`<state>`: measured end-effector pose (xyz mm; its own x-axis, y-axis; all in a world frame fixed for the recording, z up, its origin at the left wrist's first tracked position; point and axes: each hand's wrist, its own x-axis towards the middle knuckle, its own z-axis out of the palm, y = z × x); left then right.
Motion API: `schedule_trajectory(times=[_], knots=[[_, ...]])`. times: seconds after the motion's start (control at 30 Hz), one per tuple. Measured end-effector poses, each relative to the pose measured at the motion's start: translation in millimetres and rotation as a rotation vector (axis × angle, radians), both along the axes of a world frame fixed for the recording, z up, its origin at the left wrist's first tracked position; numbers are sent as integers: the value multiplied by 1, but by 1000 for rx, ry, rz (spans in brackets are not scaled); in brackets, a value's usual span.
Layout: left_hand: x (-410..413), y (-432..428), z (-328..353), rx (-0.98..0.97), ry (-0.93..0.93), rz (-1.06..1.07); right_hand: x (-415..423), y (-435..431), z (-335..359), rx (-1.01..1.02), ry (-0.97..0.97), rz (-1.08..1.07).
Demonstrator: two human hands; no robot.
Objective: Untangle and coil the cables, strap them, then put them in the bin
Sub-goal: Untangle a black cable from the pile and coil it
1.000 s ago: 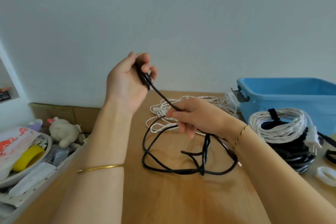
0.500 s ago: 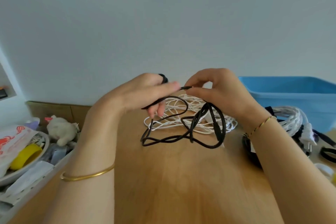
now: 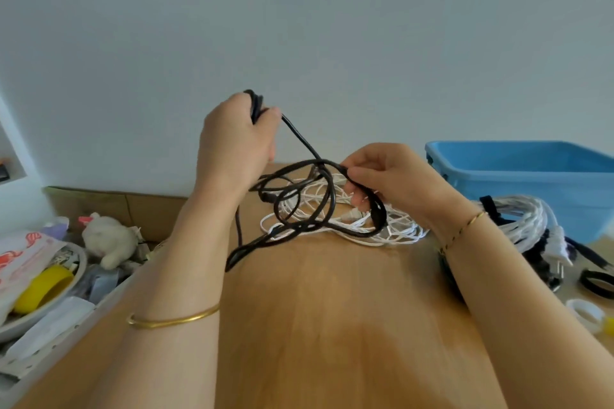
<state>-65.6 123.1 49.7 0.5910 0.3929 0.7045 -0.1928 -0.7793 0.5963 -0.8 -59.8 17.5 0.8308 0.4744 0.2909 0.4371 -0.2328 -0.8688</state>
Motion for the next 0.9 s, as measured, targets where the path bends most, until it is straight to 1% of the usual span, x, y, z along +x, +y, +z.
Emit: schedule_trajectory(times=[0.03,0.07,0.1,0.13,0.23,0.27,0.37,0.43,0.47,0.5,0.53,0.6,0.63,0.67,0.7,0.73,0.77,0.83,0.9], knots=[[-1,0,2,-19,-49,19,3,0,-3,28,94,-29],[-2,1,4,-41,-104,33,5,0,-5,7,164,-62],[-4,3,7,-68,-163,40,8,0,-10,-67,193,-100],[-5,5,9,-93,-219,41,11,0,-14,-205,165,-146],[-9,3,12,-111,-336,47,23,4,-29,-748,-49,-263],[-10,0,13,-111,-372,49,27,4,-35,-825,-72,-297],[-16,-3,19,-121,-472,57,28,-1,-44,-918,-38,-332],[-18,0,21,-101,-449,47,31,-3,-45,-943,-71,-361],[-18,1,20,-76,-400,32,32,-1,-43,-937,-118,-386],[-17,0,19,-42,-338,15,34,1,-41,-872,-178,-408],[-15,-2,17,-6,-279,1,34,2,-37,-726,-199,-421],[-11,-8,12,49,-197,-14,26,5,-25,-297,-127,-377],[-9,-12,10,66,-174,-18,19,5,-18,-94,-70,-306],[-7,-15,8,82,-160,-18,11,5,-9,63,2,-209],[-4,-18,6,96,-151,-14,4,4,-4,143,51,-119],[-2,-20,3,104,-142,-7,-1,4,1,142,67,-53],[0,-21,2,104,-132,0,-5,4,4,86,48,-17],[2,-22,-2,95,-105,15,-8,5,5,-63,-28,2],[4,-21,-3,85,-79,31,-10,6,6,-130,-88,-14]])
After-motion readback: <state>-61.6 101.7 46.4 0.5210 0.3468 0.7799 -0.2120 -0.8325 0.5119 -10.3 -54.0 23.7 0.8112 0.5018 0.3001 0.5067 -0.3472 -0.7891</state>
